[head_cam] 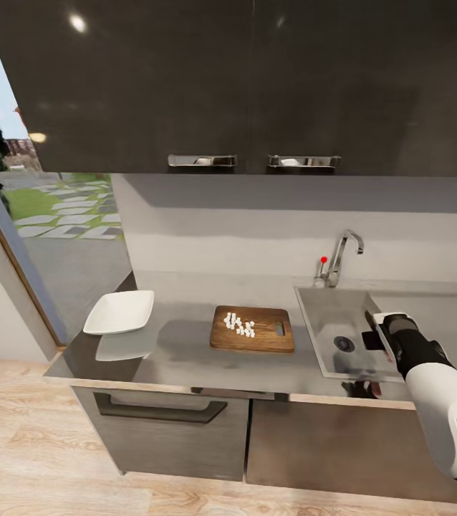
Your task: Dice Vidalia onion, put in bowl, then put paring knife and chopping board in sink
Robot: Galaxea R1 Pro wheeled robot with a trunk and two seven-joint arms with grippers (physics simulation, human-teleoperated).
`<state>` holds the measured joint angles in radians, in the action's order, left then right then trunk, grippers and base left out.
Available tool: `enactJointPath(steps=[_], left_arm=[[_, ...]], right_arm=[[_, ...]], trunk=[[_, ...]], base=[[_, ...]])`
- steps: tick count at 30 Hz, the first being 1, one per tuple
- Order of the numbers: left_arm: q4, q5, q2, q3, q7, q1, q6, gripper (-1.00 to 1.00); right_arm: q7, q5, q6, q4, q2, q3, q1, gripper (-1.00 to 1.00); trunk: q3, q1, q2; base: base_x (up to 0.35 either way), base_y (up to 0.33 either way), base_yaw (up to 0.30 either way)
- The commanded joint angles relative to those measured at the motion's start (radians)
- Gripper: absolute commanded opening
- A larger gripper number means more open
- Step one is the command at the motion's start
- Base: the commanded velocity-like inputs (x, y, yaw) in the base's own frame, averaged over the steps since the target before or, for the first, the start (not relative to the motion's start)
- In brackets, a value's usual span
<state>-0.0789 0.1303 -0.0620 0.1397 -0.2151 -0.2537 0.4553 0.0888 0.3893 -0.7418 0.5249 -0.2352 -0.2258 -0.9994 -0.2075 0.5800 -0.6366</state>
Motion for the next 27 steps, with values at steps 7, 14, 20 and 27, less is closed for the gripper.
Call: enactJointPath(steps=[7, 14, 20, 27], left_arm=[[-0.004, 0.011, -0.004, 0.009, -0.002, 0.001, 0.004, 1.0], [-0.004, 0.011, -0.004, 0.009, -0.003, 0.005, 0.002, 1.0], [-0.004, 0.011, -0.004, 0.009, -0.004, 0.005, 0.002, 1.0], [-0.004, 0.011, -0.007, 0.009, -0.004, 0.007, 0.002, 1.0]], right_arm=[[0.07, 0.013, -0.003, 0.002, 0.0, -0.003, -0.001, -1.0], [0.166, 0.017, -0.001, 0.004, -0.008, 0.0, -0.001, -1.0], [0.171, 0.016, 0.004, -0.001, -0.008, 0.0, -0.001, -1.0], [0.168, 0.016, 0.127, -0.177, -0.01, -0.001, -0.001, -1.0]], trunk=[[-0.002, 0.0, -0.001], [-0.002, 0.0, -0.001], [-0.002, 0.0, -0.001], [-0.002, 0.0, -0.001]], base=[[0.016, 0.0, 0.0], [0.289, 0.0, 0.0], [0.203, 0.0, 0.0], [0.008, 0.0, 0.0]])
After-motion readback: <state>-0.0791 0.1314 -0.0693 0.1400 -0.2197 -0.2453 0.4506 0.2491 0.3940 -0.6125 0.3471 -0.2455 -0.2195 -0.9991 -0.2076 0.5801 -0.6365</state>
